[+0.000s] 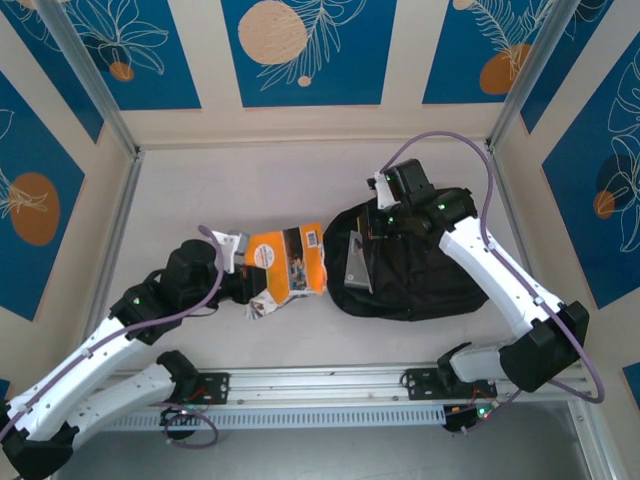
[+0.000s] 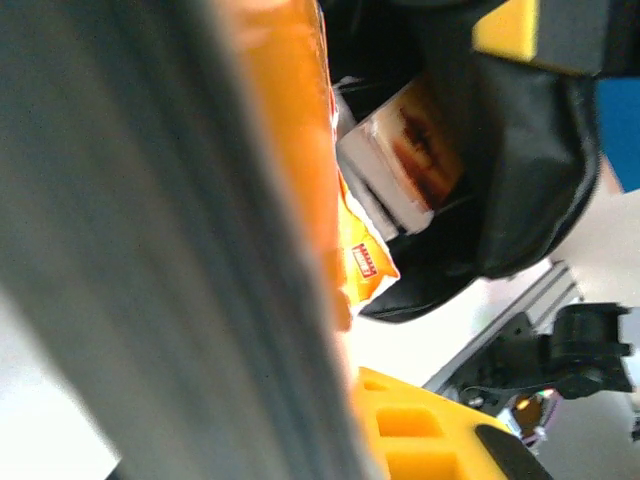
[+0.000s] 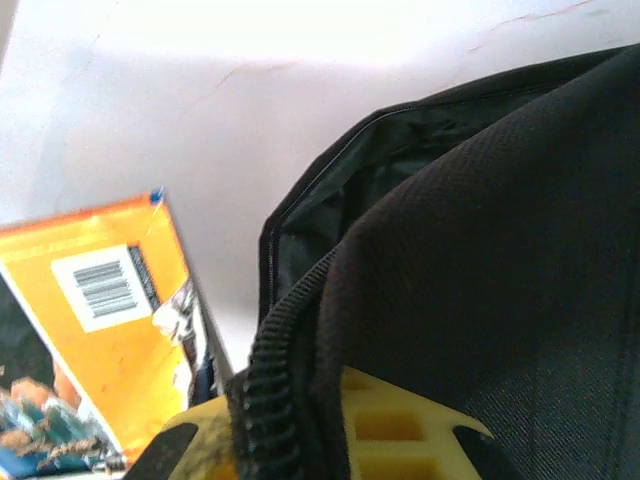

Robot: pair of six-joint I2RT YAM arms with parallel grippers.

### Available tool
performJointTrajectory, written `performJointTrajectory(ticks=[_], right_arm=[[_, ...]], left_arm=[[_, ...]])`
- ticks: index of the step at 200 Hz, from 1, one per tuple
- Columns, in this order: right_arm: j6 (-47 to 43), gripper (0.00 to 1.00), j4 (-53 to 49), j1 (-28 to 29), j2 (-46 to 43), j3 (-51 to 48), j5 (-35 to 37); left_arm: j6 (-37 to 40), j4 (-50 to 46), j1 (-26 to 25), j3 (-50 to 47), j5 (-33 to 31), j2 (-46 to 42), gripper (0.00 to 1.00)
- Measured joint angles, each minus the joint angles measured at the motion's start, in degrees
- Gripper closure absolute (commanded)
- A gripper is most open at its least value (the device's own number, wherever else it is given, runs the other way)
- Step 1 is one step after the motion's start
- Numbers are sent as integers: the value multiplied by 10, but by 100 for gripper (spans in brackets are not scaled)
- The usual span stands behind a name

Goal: Pack the student bag
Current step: Open the student bag at the center of the table.

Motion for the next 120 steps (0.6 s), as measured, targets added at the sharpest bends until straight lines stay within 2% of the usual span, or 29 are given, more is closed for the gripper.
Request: performJointTrajectory(ticks=[51,91,120], right_arm=[[-43,100,-7,-8,11,35,-141],[5,100,1,-55,11,38,-219],[48,100,-2,-83,15,48,-244]], left_arm=[[-44,23,0,9,35,-1,100],[-94,72,0,-27,61,4,100],[-131,104,0,-51,73,14,100]])
